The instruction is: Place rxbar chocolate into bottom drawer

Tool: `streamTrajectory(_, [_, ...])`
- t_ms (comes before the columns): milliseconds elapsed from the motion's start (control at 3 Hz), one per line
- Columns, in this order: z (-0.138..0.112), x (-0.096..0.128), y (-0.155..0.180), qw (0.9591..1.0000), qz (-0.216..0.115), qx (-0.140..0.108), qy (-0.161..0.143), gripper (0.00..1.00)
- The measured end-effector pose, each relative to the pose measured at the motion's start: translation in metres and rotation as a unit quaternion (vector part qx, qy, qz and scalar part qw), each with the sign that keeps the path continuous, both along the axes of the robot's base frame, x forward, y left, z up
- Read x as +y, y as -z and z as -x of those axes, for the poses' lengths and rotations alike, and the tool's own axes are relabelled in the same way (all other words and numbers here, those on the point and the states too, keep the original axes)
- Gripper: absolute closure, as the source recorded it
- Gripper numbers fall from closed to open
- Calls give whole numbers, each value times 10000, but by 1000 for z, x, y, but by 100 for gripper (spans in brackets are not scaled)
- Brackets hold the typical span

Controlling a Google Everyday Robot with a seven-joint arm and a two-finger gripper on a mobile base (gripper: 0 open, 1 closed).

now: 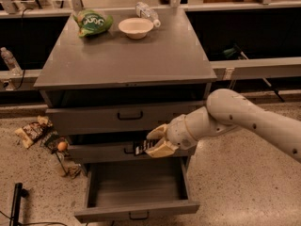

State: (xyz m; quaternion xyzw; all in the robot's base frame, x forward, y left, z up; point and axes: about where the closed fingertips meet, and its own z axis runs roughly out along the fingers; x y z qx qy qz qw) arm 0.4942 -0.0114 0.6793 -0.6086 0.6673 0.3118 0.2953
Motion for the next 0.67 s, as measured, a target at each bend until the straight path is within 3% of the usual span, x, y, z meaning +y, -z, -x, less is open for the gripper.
streamTrajectory(667, [-4,8,18,10000,-57,-65,27,100])
